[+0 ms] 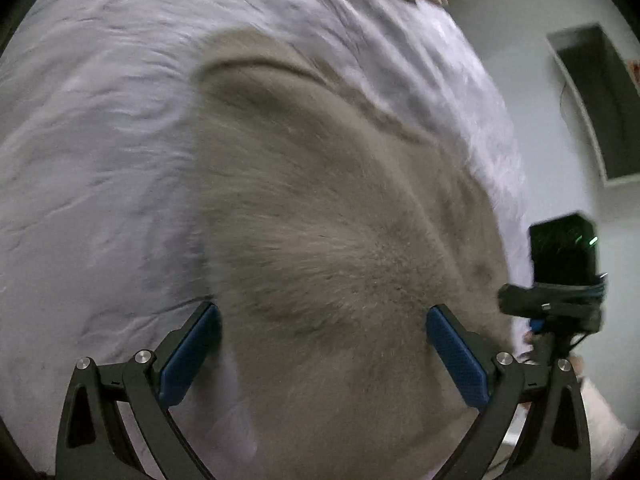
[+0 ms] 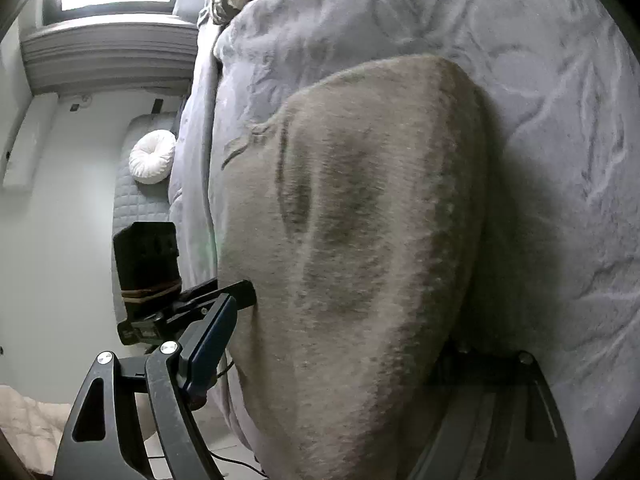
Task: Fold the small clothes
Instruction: 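Grasp the sweater sleeve with the left tool and lift it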
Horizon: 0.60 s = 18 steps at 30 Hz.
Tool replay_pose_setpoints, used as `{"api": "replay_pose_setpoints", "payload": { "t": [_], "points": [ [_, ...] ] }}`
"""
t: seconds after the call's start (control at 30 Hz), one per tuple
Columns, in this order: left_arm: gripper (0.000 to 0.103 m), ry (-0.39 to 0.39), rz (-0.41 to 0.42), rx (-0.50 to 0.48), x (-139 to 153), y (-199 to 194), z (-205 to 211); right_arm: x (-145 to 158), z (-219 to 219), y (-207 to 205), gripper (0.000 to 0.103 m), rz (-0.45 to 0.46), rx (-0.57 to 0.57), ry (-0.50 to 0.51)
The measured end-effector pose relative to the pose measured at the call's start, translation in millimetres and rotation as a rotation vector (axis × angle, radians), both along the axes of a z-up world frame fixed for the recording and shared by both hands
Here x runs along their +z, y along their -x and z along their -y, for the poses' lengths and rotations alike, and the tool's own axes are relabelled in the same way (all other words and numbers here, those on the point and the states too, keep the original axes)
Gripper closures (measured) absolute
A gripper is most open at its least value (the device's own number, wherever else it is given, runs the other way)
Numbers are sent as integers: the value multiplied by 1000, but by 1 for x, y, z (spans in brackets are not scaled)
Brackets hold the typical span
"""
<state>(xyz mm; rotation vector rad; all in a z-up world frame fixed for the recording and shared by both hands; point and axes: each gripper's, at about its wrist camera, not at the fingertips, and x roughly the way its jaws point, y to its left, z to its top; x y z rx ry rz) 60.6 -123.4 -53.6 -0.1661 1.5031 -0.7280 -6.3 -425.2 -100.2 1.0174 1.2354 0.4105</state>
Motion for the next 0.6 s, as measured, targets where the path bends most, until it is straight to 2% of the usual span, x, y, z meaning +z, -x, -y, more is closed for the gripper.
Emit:
{"api": "replay_pose_setpoints", "payload": {
  "t": [0.1, 0.13, 0.2, 0.23, 0.27, 0.33, 0.37, 0.43, 0.5, 0.6],
  "points": [
    [0, -12, 14, -17, -3, 3, 12, -4, -1, -1, 20, -19, -53, -24],
    [0, -15, 17, -12, -2, 3, 14, -4, -4, -3, 23, -29, -59, -14],
    [0, -26, 23, -5, 0, 5, 17, -4, -14, -7, 44, -61, -52, 26],
    [3, -26, 29, -2, 1, 5, 17, -3, -17, -8, 60, -72, -48, 38],
    [6, -27, 43, 3, 4, 7, 20, -2, -18, -7, 67, -69, -54, 33],
    [24, -42, 79, 5, 13, 12, 18, 7, -20, -5, 70, -44, -78, -2],
    [29, -42, 89, 7, 16, 13, 17, 11, -21, -3, 71, -34, -85, -19],
    [49, -18, 95, 14, 26, 14, 10, 23, -28, -1, 71, -14, -95, -57],
    [57, 20, 91, 7, 38, 15, 3, 33, -37, 0, 71, 1, -103, -87],
    [57, 35, 107, -9, 55, 19, -6, 51, -53, 1, 71, 19, -102, -109]
  ]
}}
